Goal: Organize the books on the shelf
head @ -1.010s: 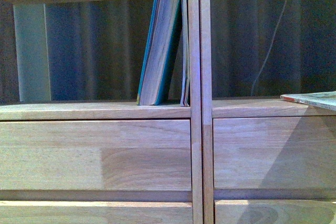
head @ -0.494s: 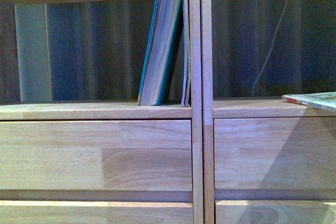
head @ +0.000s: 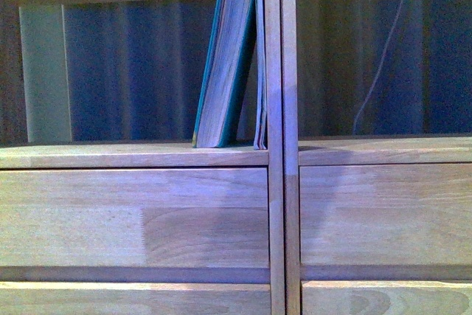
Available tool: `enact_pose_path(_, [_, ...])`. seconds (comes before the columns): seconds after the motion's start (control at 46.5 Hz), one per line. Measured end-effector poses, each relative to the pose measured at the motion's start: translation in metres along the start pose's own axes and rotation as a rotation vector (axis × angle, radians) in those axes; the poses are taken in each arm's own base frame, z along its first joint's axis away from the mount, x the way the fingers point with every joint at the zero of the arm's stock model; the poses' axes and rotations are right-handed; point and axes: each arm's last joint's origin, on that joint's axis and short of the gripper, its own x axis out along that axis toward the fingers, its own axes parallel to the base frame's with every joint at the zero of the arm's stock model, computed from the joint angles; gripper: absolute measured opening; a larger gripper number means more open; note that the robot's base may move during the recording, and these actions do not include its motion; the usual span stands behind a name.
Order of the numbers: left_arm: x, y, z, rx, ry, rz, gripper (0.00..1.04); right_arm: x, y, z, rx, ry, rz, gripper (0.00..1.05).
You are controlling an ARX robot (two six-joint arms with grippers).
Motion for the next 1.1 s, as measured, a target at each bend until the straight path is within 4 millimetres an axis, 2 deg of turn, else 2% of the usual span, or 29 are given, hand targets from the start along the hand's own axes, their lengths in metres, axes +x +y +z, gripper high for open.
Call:
enact_pose_path(0.043, [0.011, 0.001, 0.004, -0.047, 0.015, -0.02, 0.97, 0.001, 0.005, -0.003, -0.018, 0.015, 0.023, 0.07])
enact_pose_path(0.107, [0.045, -0.003, 0.012, -0.183, 0.079, -0.095, 0.97, 0.005, 0.014, -0.013, -0.068, 0.054, 0.07, 0.07])
enact_pose_path(0.215, [0.094, -0.023, 0.019, -0.285, 0.118, -0.181, 0.97, 0.012, 0.016, -0.026, -0.107, 0.089, 0.102, 0.07])
enact_pose_path(0.301, [0.119, -0.046, 0.024, -0.305, 0.14, -0.275, 0.97, 0.02, 0.011, -0.034, -0.106, 0.089, 0.093, 0.07])
enact_pose_path(0.387, [0.134, -0.067, 0.027, -0.316, 0.16, -0.376, 0.97, 0.029, 0.006, -0.041, -0.111, 0.084, 0.083, 0.07])
enact_pose_path(0.559, [0.147, -0.112, 0.029, -0.368, 0.21, -0.596, 0.97, 0.05, -0.003, -0.057, -0.087, 0.094, 0.067, 0.07])
enact_pose_path(0.645, [0.149, -0.141, 0.023, -0.387, 0.244, -0.702, 0.97, 0.064, -0.006, -0.071, -0.061, 0.109, 0.063, 0.07])
enact_pose_path(0.731, [0.151, -0.161, 0.017, -0.397, 0.268, -0.751, 0.97, 0.073, -0.003, -0.083, -0.051, 0.124, 0.075, 0.07])
enact_pose_path(0.924, [0.155, -0.186, 0.006, -0.413, 0.282, -0.797, 0.97, 0.083, 0.007, -0.104, -0.031, 0.163, 0.11, 0.07])
enact_pose_path(1.096, [0.151, -0.202, 0.007, -0.399, 0.249, -0.87, 0.97, 0.087, 0.009, -0.122, -0.004, 0.199, 0.112, 0.07])
